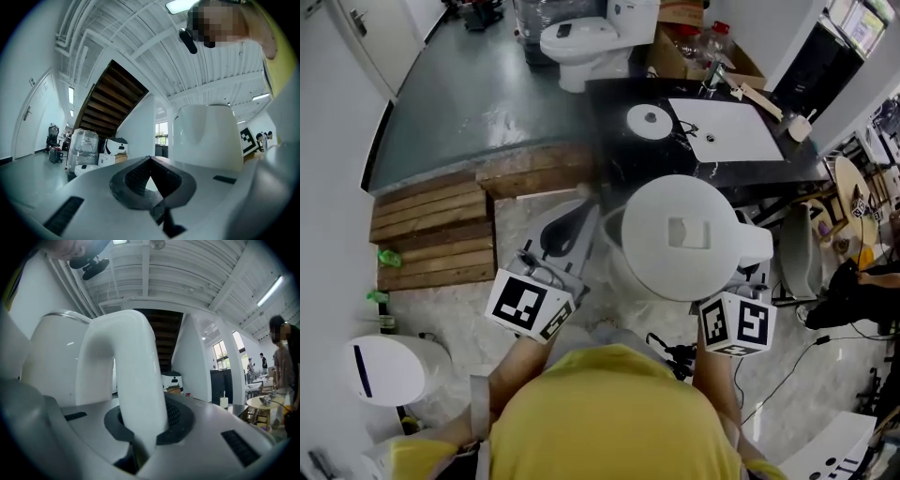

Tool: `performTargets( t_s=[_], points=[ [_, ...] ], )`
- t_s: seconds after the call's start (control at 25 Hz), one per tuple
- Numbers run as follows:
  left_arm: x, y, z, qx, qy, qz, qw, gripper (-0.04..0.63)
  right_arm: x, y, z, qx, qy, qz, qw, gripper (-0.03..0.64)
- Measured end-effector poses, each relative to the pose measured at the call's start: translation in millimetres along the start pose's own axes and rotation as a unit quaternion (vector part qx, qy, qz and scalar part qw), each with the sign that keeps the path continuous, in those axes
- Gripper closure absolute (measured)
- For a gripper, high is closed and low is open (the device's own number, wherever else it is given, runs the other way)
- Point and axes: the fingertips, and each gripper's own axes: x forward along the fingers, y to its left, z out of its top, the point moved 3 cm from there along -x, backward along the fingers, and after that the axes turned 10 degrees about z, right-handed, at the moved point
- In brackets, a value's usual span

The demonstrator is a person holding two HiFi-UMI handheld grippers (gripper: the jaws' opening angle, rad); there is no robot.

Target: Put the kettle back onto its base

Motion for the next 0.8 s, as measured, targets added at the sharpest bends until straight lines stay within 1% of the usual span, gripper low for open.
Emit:
performTargets(
  t_s=[0.24,0.4,0.8],
  points=[
    [21,1,-7,0.0,0.008,0.01,0.9999,0.586,20,-21,-11,0.009,0.009,0.005,1.0,0.574],
    [36,5,-8,0.002,0.013,0.009,0.9999,0.586,34,-29,-12,0.016,0.01,0.003,1.0,0.574],
    [88,36,-12,-0.001,0.017,-0.02,0.9997,0.586,85,-36,-15,0.013,0.012,-0.012,1.0,0.572]
  ],
)
